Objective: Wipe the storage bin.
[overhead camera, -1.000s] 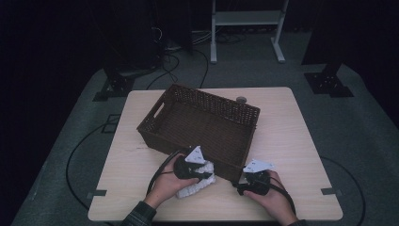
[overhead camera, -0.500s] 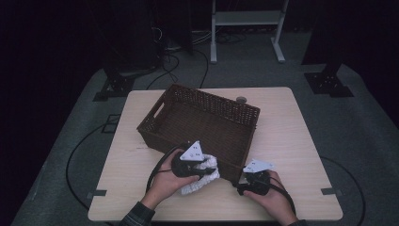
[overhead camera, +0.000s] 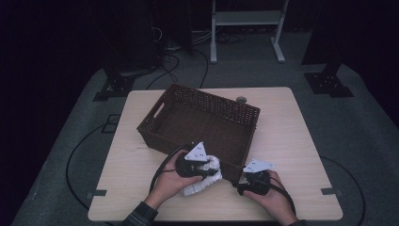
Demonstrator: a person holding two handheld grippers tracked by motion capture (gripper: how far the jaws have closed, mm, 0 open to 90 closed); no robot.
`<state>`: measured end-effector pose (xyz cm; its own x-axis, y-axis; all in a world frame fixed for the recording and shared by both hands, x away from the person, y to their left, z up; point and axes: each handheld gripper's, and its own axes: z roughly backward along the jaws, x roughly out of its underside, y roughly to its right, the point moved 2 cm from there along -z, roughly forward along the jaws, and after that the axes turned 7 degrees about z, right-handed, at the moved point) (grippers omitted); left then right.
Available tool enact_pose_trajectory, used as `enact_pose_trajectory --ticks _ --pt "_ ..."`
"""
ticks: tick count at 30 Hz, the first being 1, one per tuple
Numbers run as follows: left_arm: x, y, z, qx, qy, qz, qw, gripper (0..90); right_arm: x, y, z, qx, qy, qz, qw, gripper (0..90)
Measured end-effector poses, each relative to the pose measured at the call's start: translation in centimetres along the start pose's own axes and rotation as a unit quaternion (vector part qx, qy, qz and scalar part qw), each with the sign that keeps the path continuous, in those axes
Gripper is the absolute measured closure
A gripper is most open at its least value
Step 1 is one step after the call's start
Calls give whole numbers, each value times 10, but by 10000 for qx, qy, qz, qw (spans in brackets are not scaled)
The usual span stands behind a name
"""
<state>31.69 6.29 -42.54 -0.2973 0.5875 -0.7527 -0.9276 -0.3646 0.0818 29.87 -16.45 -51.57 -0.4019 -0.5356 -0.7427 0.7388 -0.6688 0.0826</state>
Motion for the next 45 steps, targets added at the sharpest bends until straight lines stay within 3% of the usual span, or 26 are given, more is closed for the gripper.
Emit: enact_pose_trajectory --ticks 11,15,23,28,33,37,40,45 --pt "9 -1 -25 39 -311 26 9995 684 0 0 0 -2 0 -3 10000 267" --pt "17 -3 -38 39 -580 23 9983 684 0 0 0 1 0 2 10000 268" --pt "24 -2 -49 63 -823 -29 9966 685 0 0 0 3 2 8 10000 268" --pt "22 0 -44 43 -778 -54 9969 681 0 0 0 3 3 6 10000 268" --pt "12 5 -24 -5 -426 -120 9990 687 0 0 0 -5 0 11 10000 271" --pt "7 6 -15 -38 -278 -161 9995 694 0 0 0 -1 4 3 10000 272" --pt "1 8 -3 118 34 -24 9999 693 0 0 0 -5 6 5 10000 272" --pt "-7 12 10 47 343 29 9994 692 0 0 0 -3 9 13 10000 272"
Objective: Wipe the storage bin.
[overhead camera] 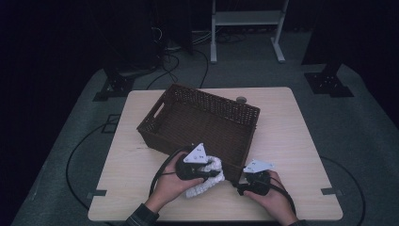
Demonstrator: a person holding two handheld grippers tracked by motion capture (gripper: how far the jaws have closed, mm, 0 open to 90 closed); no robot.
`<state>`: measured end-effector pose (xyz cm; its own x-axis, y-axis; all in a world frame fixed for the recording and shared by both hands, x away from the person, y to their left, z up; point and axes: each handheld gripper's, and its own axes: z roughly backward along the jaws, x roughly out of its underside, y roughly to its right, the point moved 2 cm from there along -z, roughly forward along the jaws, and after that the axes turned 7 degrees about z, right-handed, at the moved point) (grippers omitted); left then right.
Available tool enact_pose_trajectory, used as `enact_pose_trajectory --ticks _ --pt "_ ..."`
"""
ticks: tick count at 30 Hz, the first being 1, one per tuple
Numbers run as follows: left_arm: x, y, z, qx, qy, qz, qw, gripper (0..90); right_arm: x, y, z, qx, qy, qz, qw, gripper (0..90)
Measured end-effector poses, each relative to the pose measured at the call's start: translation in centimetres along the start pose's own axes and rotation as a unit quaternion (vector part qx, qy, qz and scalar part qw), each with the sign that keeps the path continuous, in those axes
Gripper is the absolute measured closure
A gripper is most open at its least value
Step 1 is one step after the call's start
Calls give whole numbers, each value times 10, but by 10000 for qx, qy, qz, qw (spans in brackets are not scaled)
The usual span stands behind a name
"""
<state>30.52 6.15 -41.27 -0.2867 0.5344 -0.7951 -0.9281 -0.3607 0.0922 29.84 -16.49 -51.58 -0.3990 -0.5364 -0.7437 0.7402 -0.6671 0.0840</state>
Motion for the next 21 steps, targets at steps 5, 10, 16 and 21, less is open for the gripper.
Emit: enact_pose_trajectory --ticks 5,10,16,21 --pt "-9 6 -2 -7 117 14 9999 692 0 0 0 0 -3 -6 10000 272" --pt "-12 8 -12 27 45 -12 10000 693 0 0 0 0 -1 -11 10000 273" --pt "-13 11 -17 105 14 -64 9999 696 0 0 0 13 3 -22 10000 273" --pt "-13 18 -27 213 -91 -136 9996 699 0 0 0 16 3 -20 10000 273"
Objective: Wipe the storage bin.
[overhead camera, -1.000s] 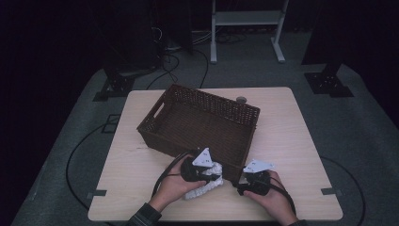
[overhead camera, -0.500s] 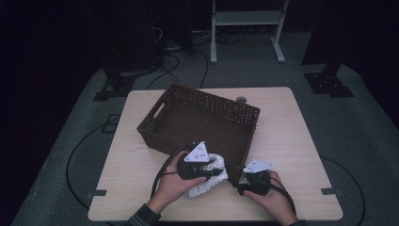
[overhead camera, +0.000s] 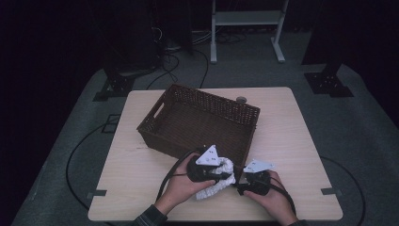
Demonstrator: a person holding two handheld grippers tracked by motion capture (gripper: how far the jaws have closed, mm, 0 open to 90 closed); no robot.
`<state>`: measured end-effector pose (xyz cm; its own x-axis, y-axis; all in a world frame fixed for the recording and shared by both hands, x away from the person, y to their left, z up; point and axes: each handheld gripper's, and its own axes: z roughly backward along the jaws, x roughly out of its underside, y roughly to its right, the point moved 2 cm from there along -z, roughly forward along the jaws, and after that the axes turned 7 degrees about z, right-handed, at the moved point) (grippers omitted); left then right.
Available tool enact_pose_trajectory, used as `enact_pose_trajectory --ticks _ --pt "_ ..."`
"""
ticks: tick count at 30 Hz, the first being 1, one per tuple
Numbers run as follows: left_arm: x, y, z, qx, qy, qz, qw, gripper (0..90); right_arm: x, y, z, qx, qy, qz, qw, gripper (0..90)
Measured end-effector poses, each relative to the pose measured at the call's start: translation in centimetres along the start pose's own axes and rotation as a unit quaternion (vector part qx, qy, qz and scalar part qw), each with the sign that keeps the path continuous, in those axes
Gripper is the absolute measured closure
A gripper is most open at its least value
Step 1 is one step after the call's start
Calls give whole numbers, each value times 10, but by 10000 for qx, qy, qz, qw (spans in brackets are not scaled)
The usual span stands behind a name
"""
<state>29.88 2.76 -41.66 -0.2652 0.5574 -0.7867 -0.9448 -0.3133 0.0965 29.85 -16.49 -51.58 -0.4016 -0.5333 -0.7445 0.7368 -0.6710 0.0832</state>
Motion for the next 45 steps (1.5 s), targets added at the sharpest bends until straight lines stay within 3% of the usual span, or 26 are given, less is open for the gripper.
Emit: enact_pose_trajectory --ticks 11,16,18,20,31,41,42,45 --pt "13 -6 -25 129 -382 100 9991 698 0 0 0 -2 0 8 10000 275" --pt "23 -13 -38 212 -648 148 9976 697 0 0 0 -6 -5 -6 10000 276" --pt "31 -14 -48 206 -915 176 9954 696 0 0 0 -2 -2 4 10000 276" --pt "34 -13 -52 224 -980 197 9947 696 0 0 0 -1 -2 10 10000 277" --pt "31 -7 -32 239 -783 128 9966 693 1 1 2 -59 15 5 10000 297" --pt "37 -11 -7 138 -531 318 9980 691 7 3 10 -300 74 114 9995 404" --pt "40 -14 -2 70 -509 384 9979 690 9 2 15 -435 36 72 9990 445" --pt "46 -16 5 -53 -503 435 9978 690 11 2 24 -519 92 51 9986 471"
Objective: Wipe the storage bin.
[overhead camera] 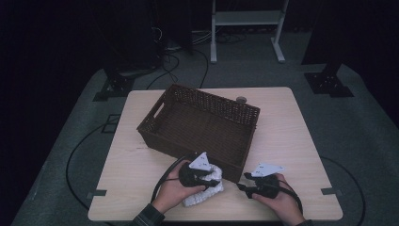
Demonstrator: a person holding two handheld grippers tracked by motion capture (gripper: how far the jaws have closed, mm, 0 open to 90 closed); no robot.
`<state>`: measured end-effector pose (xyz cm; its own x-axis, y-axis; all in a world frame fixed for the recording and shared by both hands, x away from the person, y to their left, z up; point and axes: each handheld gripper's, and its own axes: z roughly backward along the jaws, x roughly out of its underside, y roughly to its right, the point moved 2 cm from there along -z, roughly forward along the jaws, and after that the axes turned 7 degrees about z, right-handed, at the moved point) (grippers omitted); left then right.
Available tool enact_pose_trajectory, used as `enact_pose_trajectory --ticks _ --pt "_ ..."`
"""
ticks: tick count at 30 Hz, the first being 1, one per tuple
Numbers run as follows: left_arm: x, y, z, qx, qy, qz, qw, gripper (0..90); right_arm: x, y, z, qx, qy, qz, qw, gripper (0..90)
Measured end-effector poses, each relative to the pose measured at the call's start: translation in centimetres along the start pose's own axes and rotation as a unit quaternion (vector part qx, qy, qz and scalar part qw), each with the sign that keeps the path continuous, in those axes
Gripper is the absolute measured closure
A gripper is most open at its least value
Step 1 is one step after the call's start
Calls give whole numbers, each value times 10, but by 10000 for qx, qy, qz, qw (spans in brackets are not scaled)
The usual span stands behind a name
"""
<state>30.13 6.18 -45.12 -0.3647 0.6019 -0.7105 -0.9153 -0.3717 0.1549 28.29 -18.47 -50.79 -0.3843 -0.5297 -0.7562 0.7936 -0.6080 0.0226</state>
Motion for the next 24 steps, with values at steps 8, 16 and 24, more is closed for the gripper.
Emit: enact_pose_trajectory --ticks 8,16,24 --pt "17 -10 18 -251 28 200 9995 688 0 9 19 9 108 8 9999 600" --pt "46 -26 41 -630 -21 549 9965 680 -4 19 34 110 262 22 9996 763" --pt "77 -35 66 -977 89 975 9904 676 -14 33 57 79 520 3 9986 896"
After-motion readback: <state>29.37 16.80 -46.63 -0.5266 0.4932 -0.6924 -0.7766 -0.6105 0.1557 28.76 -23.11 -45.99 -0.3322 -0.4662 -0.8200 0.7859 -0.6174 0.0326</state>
